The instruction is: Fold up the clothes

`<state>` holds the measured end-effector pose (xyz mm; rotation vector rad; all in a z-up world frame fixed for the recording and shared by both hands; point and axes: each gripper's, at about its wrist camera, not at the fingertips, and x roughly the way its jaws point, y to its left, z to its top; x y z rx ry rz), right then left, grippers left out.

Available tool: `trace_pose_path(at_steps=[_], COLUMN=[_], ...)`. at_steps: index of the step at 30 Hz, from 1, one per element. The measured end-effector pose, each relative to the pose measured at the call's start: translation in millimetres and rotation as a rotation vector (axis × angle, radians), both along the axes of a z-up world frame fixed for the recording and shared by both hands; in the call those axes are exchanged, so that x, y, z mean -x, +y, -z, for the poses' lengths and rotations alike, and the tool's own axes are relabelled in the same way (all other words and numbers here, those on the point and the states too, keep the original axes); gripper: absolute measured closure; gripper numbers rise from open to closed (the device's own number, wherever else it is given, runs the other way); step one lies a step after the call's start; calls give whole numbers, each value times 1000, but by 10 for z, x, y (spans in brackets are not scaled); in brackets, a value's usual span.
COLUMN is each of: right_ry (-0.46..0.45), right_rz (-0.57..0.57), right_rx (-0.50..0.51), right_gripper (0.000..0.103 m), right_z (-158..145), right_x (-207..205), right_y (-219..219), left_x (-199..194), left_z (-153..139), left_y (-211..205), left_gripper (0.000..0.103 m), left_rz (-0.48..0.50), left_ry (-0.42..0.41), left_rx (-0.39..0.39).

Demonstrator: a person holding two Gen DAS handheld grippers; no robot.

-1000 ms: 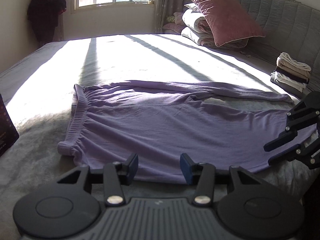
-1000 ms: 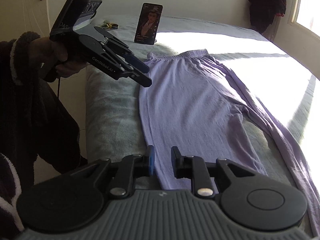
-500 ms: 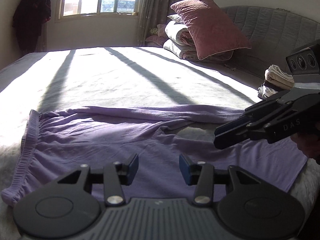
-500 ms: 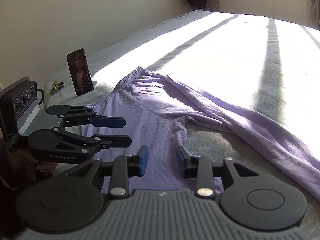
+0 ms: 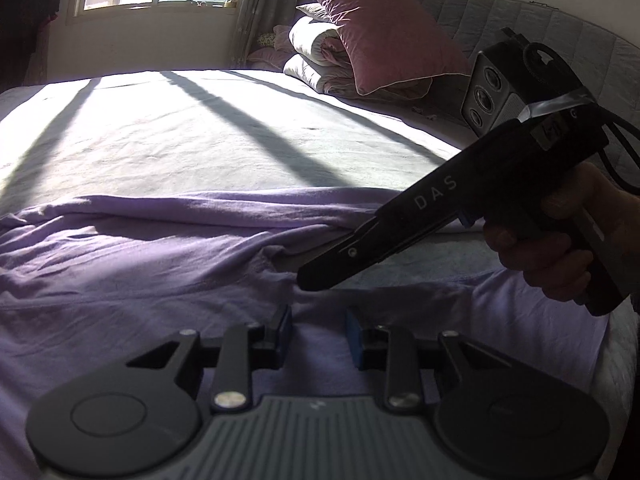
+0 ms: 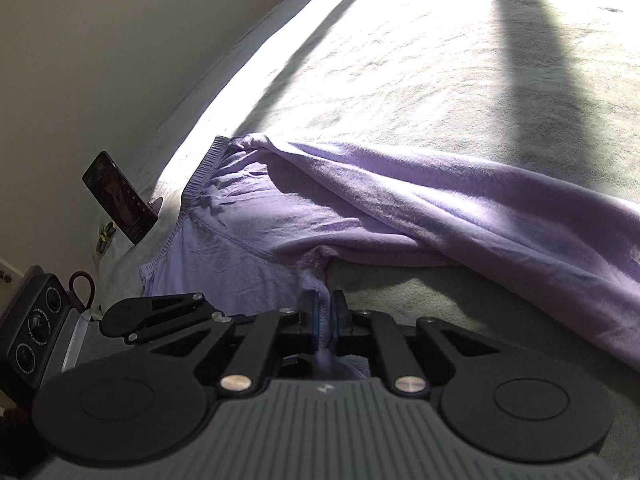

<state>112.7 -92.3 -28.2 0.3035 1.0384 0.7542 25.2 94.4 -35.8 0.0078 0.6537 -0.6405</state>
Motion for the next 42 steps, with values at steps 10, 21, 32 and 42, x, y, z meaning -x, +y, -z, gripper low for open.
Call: trace_pose_path(at_steps=[10, 21, 32, 42], right_ry=[-186, -262, -326, -542], right_rz=[63, 105, 9, 104], right_rx=[128, 280, 436, 555], right_gripper=[89, 62, 101, 62], right_z=[-327, -301, -120, -241], right_x=[132, 697, 921, 820], right_y=[-22, -673, -639, -547], left_x=[49, -15, -64, -66], left_z=[-47, -166, -34, -93], left_y=[-136, -187, -384, -368], left_gripper=[73, 79, 92, 88], left_rz=[8, -20, -34, -90], left_ry=[-33, -72, -93, -99], left_rx=[-80, -61, -157, -149])
